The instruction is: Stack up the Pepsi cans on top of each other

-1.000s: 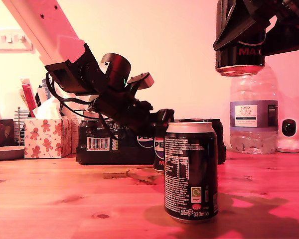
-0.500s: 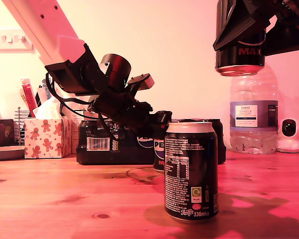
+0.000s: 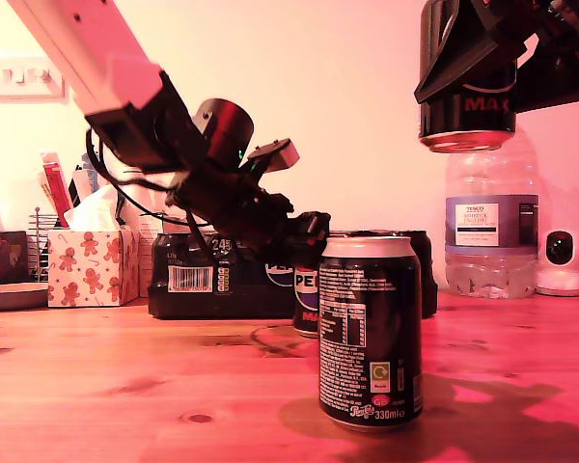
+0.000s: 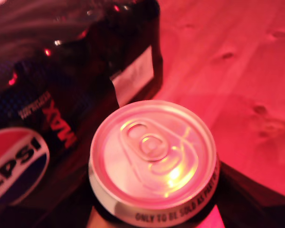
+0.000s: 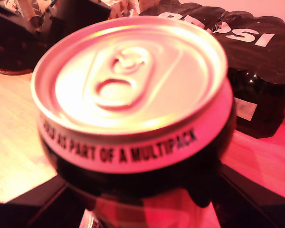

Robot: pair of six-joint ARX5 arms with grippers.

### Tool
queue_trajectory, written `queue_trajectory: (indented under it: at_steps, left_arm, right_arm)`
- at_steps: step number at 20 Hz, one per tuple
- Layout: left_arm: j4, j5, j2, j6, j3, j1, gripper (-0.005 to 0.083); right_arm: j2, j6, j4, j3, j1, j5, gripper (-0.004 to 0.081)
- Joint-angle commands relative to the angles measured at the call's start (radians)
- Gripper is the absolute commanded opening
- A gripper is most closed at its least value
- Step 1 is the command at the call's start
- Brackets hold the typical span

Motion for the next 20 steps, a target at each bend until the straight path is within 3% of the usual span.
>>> queue_trajectory:
  at_steps: [1, 4, 11, 20]
  left_arm:
    - [-0.016, 0.001, -0.034, 0.008, -0.002, 0.004, 0.0441]
    - [-0.05, 0.002, -0.06, 0.022, -0.002, 0.006, 0.0442]
    - [-0.078, 0.009, -0.096, 0.023, -0.002, 0.011, 0.0442]
    - [-0.092, 0.008, -0.097, 0.023, -0.002, 0.014, 0.0442]
  right_arm:
    - [-0.017, 0.005, 0.036, 0.016, 0.005, -0.006, 0.0382]
    - [-0.017, 0.005, 0.025, 0.016, 0.02, -0.048, 0.0382]
    - [-0.002, 0.003, 0.016, 0.016, 0.113, -0.058, 0.0382]
    - [0.135, -0.005, 0.085, 0.016, 0.182, -0.055, 0.0382]
